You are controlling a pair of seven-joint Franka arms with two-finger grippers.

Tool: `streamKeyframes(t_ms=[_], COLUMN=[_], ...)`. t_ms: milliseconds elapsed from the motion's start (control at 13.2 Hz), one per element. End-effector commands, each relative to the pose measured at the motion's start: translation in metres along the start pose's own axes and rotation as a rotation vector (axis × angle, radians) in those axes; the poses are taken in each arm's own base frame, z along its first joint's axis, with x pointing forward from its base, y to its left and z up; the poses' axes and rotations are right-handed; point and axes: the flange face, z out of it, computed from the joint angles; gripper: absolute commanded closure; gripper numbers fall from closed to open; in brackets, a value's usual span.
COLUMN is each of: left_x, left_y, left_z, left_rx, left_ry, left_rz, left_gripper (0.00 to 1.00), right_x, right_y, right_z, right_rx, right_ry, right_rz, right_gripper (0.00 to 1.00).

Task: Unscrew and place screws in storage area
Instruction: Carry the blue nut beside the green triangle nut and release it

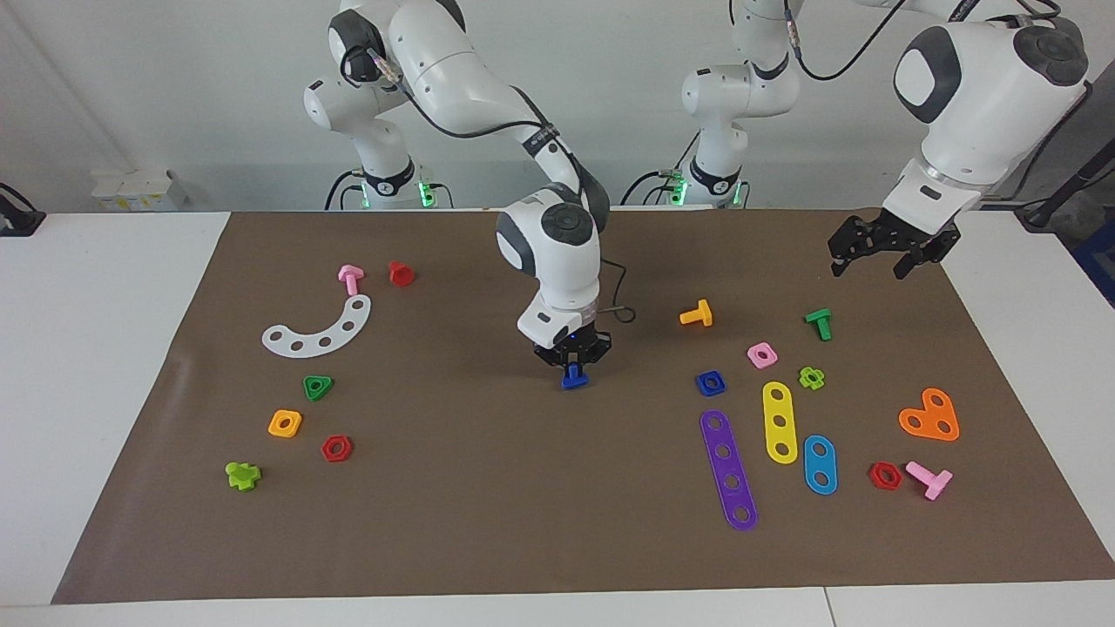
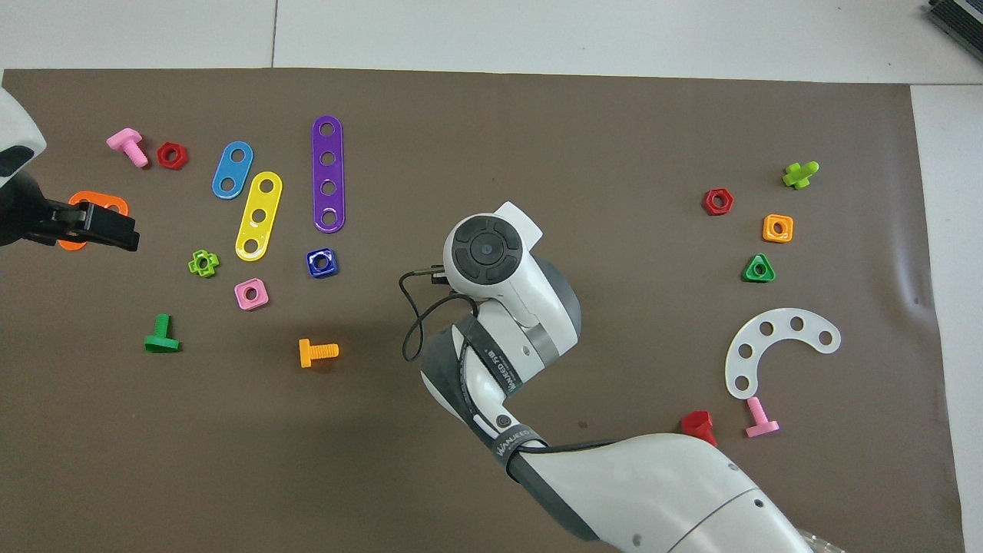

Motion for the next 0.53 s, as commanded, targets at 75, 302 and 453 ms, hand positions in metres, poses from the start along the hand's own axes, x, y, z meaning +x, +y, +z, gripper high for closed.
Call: streamKeyframes(t_ms=[75,302,453], left_x=[-0.008,-0.008,-0.008], left_y=[0.0,0.0,0.0], left_z=[-0.001,-0.001,-0.001], left_rx=[-0.006,-0.006,-0.005], left_ry=[0.018,0.018,0.018], left_rz=[-0.011,-0.011,-0.013], left_gripper=[0.0,0.0,0.0], right_x=[0.029,0.054,0.056], right_y=[0.072,0.15,0.207], right_z=[-0.091,-0.126,-0.125], right_rx=[0.036,0.028,0.006], right_ry=[0.027,0.05,0.025], right_rz=[0.1,0.123,0.083], right_gripper=[1.0,1.0,1.0])
